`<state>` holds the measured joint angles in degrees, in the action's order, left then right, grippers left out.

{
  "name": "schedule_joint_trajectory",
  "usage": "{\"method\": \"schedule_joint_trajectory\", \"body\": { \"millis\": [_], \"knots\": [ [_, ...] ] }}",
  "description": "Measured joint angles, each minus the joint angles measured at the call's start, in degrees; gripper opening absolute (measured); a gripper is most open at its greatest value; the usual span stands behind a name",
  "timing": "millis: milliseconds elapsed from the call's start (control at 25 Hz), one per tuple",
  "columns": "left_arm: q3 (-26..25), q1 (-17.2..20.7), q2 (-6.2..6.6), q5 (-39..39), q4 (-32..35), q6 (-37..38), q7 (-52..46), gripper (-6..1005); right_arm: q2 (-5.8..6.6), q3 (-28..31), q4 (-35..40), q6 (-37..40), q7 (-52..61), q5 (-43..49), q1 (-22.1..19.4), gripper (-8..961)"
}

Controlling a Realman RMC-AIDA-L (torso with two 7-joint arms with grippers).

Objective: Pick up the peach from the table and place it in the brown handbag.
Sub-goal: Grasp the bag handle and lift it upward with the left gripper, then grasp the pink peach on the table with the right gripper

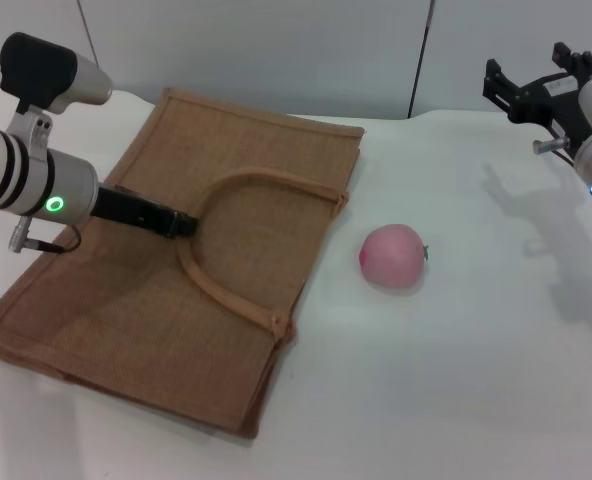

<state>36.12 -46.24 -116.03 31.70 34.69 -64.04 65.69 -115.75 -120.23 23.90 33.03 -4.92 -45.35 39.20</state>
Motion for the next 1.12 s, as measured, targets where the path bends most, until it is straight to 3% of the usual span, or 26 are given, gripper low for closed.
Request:
{"method": "schedule_joint_trajectory", "body": {
  "millis": [600, 800, 880, 1120],
  "knots": [
    [-0.59, 0.51, -0.29, 0.73, 8.78, -5.81, -0.66, 120, 0.09, -0.02, 0.0, -0.43, -0.45, 0.18, -0.01, 896],
    [-0.57, 0.63, -0.41, 1.39, 14.94, -9.7, -1.96, 114, 0.09, -0.09, 0.58, -0.66, -0.57, 3.23, -0.32, 896],
    [-0.4, 1.16, -0.46, 2.25, 20.73, -13.14, -3.78, 114, 0.09, -0.1, 1.75, -1.89, -0.58, 5.12, -0.63, 897],
    [-0.14, 2.6, -0.67, 4.04, 30.81, -18.93, -5.13, 111, 0.59, 0.45, 9.05, -12.31, -0.7, 12.52, -1.53, 897]
  ]
}}
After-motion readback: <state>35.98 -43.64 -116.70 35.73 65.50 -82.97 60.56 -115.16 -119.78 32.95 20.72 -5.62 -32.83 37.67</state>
